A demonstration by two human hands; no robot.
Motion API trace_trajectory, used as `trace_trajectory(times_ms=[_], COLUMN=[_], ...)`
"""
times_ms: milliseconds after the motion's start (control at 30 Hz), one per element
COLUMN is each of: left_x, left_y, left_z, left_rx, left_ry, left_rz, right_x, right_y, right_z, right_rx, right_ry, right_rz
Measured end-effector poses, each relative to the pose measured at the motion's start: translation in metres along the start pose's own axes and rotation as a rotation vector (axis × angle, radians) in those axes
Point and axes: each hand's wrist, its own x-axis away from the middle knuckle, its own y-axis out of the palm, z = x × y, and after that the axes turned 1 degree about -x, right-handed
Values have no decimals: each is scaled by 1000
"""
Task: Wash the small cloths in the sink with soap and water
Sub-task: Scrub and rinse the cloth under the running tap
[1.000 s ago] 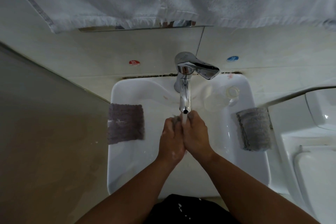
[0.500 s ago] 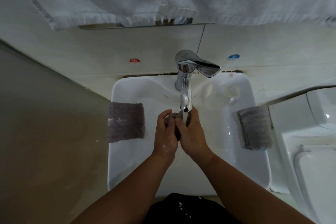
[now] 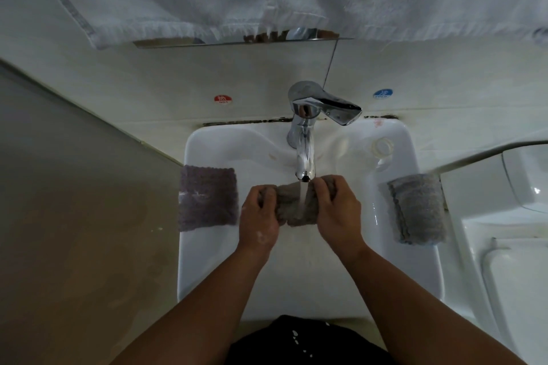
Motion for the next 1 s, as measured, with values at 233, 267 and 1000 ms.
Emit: trace_trajectory(times_ms=[233,267,1000], left_x=[-3,-3,21], left_y=[-15,-14,26], left_z=[-12,-13,19], left_rx=[-202,-194,103], left_ry=[73,56,46], left_rz=[-8,-4,-105], right_x=[-2,-2,32], right_y=[-11,-10,22], right_z=[19,21,-15], right_rx=[57,55,-198], right_ry=[112,143,-30], right_rz=[-18,-19,-113])
